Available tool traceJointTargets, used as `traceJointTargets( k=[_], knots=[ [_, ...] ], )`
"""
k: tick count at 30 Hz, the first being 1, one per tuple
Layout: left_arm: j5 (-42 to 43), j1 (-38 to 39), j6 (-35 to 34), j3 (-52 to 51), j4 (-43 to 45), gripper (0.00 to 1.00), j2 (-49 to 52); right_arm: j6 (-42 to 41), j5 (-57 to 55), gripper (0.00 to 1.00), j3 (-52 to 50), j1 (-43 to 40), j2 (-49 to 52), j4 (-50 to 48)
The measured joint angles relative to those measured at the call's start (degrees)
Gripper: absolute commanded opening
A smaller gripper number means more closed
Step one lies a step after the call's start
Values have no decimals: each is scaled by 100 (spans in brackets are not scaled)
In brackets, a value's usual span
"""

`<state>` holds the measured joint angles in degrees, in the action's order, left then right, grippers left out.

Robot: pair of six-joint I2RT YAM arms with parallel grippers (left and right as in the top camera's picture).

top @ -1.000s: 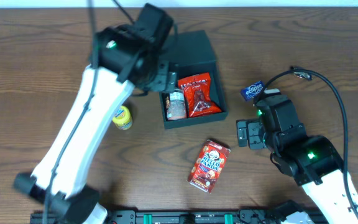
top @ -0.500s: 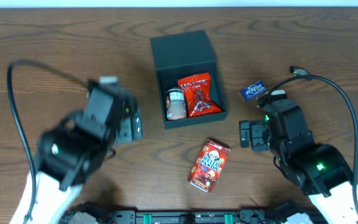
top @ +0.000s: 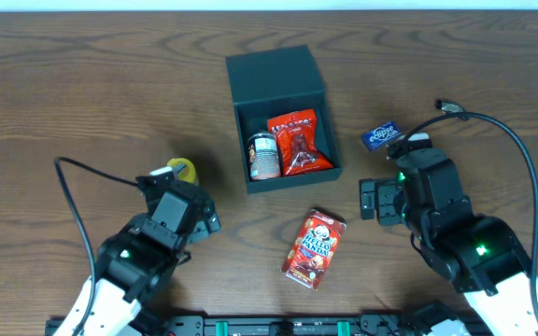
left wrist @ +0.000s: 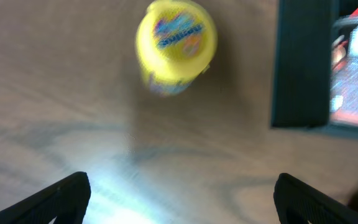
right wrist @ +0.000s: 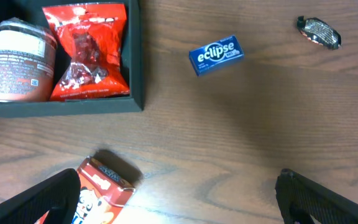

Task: Pack container
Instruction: 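Move the left gripper over the yellow Mentos roll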

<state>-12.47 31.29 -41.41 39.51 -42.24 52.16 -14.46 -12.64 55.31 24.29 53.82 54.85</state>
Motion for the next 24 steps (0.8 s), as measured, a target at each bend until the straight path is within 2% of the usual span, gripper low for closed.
traceJointTargets(
  k=[9, 15, 24],
  knots=[
    [-564, 2, -63, -306, 328, 95, 837, 0, 0, 99, 0, 0, 0, -7],
    [-704, 0, -63, -824, 1394, 95, 1392, 0, 0, 99, 0, 0, 0, -24],
    [-1209, 0, -46, -885, 2522, 95, 2240, 0, 0, 99, 0, 0, 0, -52]
  ],
)
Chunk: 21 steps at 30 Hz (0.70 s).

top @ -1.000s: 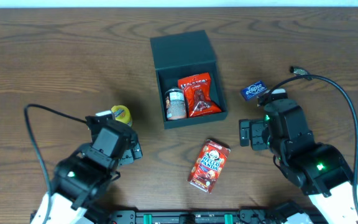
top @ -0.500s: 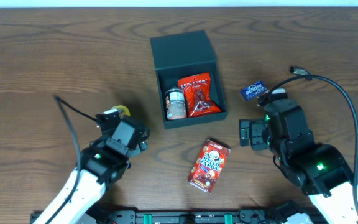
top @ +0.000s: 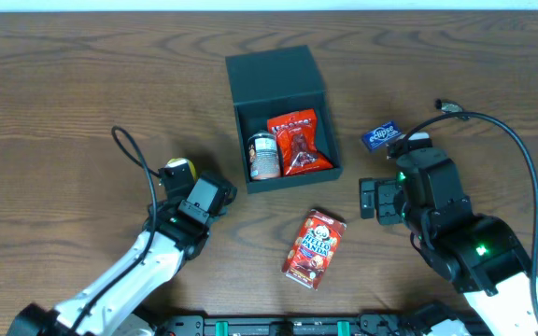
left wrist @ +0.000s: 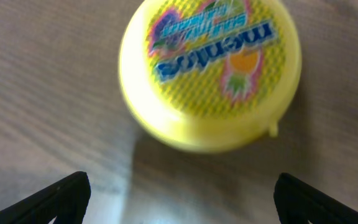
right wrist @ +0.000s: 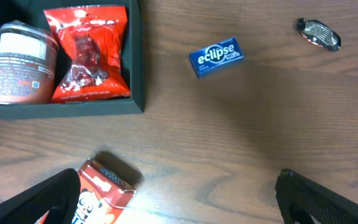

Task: Pack container
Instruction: 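Move the left gripper over the yellow Mentos roll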

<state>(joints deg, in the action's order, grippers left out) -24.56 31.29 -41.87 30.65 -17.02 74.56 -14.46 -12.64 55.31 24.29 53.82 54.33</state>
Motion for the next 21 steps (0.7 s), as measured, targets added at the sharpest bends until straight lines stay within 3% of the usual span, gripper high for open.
traceJointTargets(
  k=[9, 21],
  knots=[
    [-442, 0, 55, 0, 776, 95, 896, 2, 0, 99, 0, 0, 0, -2],
    [-756, -223, 446, -4, 1604, 95, 929, 2, 0, 99, 0, 0, 17, -9]
  ],
)
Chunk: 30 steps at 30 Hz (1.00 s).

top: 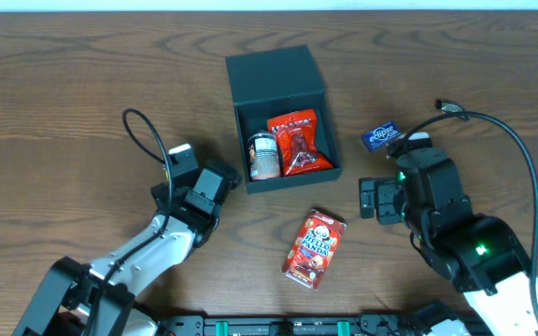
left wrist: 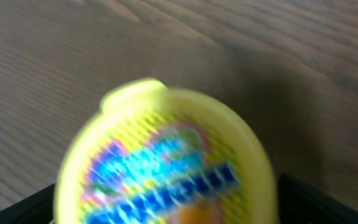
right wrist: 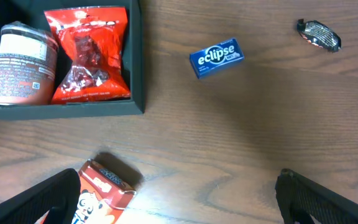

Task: Pack container
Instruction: 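Move the left gripper over the yellow Mentos roll, then lower the left gripper and grasp the yellow Mentos roll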

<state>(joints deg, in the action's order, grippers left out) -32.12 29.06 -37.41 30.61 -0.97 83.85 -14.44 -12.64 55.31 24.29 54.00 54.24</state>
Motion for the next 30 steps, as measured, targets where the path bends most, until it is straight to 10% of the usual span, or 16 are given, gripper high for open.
traceJointTargets(
  k=[20, 30],
  knots=[
    [190, -195, 166, 0, 337, 100, 232, 0, -4, 99, 0, 0, 151, -13],
    [238, -197, 289, 0, 426, 71, 267, 0, -4, 99, 0, 0, 151, -13]
  ],
)
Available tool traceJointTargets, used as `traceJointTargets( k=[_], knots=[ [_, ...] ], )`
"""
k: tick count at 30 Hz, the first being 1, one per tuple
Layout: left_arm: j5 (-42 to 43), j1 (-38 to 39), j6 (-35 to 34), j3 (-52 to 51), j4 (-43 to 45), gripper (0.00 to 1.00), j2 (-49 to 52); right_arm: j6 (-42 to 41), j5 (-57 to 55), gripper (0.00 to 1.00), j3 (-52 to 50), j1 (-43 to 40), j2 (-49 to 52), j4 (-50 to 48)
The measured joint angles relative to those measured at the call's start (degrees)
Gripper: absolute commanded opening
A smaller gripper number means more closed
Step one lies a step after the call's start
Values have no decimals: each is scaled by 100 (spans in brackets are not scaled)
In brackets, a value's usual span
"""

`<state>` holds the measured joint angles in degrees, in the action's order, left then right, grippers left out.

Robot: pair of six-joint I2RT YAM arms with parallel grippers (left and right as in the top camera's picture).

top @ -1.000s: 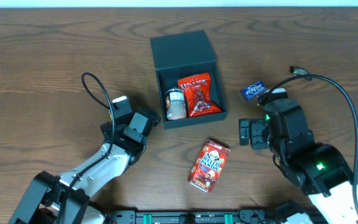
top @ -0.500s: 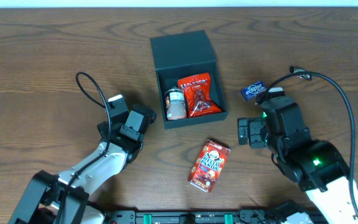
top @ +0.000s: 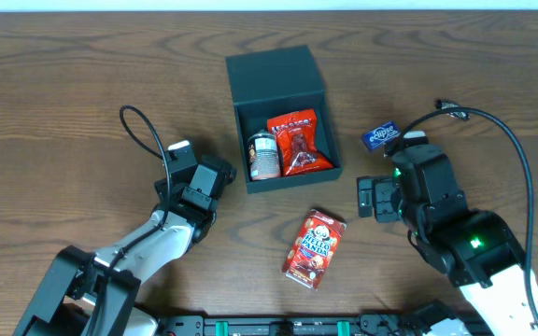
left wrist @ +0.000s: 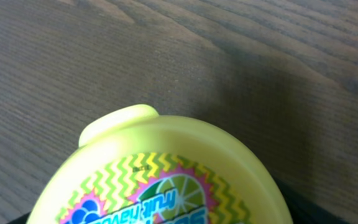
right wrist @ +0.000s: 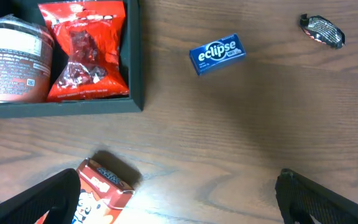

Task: Pack container
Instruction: 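Lower the left gripper and grasp the yellow Mentos roll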

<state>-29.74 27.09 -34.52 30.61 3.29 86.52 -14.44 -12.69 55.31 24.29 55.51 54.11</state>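
Note:
A yellow Mentos tub (left wrist: 166, 168) fills the bottom of the left wrist view, its lid up. My left gripper (top: 187, 175) is down over it and hides it from overhead; the dark fingers show only at the lower corners, wide apart, one on each side of the tub. The black box (top: 243, 140) stands open at centre back, holding a small jar (top: 263, 156) and a red snack bag (top: 298, 142). My right gripper (right wrist: 179, 205) hangs open over bare table, right of the red Hello Panda box (top: 314, 247).
A blue Eclipse gum pack (right wrist: 217, 53) lies right of the box, and a small dark wrapped sweet (right wrist: 322, 30) sits farther right. The box's raised lid (top: 276, 73) stands at its back. Cables loop from both arms.
The left gripper has come slightly closer onto the Mentos tub, whose lid now shows sharper and larger between the fingers. The right arm has shifted only a trace.
The left gripper first hung open near the table's front, with the Mentos tub well ahead of it. Then it stood just short of the tub, then the tub was between its fingers, as now. The right gripper stayed open in place.

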Motion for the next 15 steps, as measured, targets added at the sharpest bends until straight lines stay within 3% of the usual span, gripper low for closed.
traceJointTargets(
  k=[3, 9, 15],
  knots=[
    [-4, 0, 20, 0, -9, 61, 0, 0, -2, 99, 0, 0, 0, 0],
    [-4, 0, 4, 0, 17, 58, 0, 0, 0, 99, 0, 0, 0, 0],
    [-4, 0, 2, 0, 22, 41, 0, 0, 0, 99, 0, 0, 0, -2]
  ],
)
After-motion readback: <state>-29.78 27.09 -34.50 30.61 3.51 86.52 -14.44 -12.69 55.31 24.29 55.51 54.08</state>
